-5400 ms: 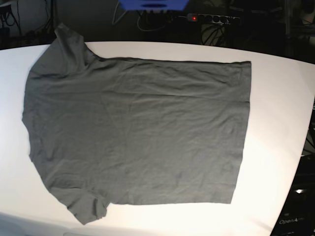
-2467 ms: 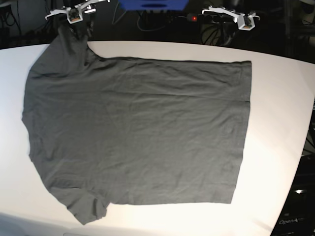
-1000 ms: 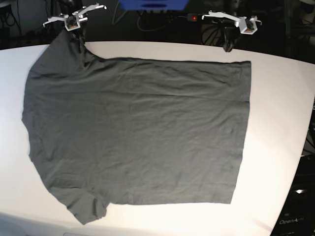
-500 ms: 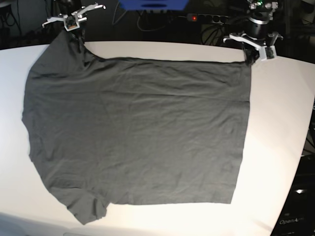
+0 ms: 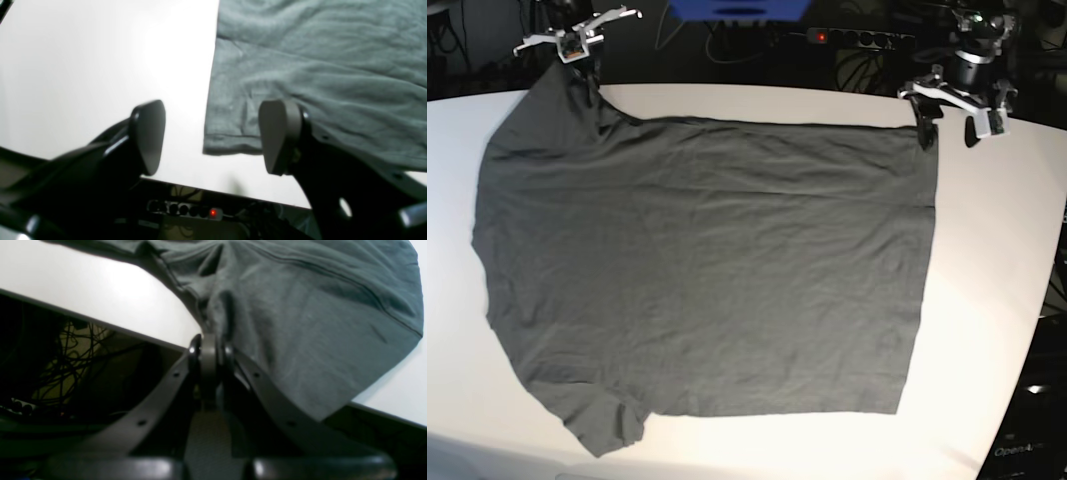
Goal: Fold the T-shirt properly
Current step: 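Grasp the shoulder corners of the grey shirt with both grippers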
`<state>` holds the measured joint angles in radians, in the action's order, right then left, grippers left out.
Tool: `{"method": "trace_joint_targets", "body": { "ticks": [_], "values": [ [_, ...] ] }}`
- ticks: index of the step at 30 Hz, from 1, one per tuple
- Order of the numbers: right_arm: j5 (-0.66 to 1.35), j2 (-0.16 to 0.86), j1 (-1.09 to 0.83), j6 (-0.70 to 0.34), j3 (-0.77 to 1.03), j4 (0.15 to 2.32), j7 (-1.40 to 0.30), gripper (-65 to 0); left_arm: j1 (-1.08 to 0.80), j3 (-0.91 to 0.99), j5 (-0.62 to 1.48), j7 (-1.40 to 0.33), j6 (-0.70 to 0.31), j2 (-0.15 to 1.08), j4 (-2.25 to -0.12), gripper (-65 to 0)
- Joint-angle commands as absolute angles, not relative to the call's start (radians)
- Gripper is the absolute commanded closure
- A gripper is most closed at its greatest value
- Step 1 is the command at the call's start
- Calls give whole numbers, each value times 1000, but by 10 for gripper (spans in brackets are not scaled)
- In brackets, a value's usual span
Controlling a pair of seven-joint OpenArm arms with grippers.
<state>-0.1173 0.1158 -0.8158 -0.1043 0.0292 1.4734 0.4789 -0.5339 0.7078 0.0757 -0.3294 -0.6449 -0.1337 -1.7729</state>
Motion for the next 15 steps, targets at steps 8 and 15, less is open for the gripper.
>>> {"method": "trace_joint_targets", "body": {
  "ticks": [8, 15],
  "values": [
    [-111, 122, -819, -96, 31, 1484, 466, -3, -453, 713, -28, -443, -651, -128, -1745, -416],
    [-111, 122, -819, -96, 31, 1484, 466, -3, -444, 711, -38, -455, -651, -128, -1687, -416]
  ]
}}
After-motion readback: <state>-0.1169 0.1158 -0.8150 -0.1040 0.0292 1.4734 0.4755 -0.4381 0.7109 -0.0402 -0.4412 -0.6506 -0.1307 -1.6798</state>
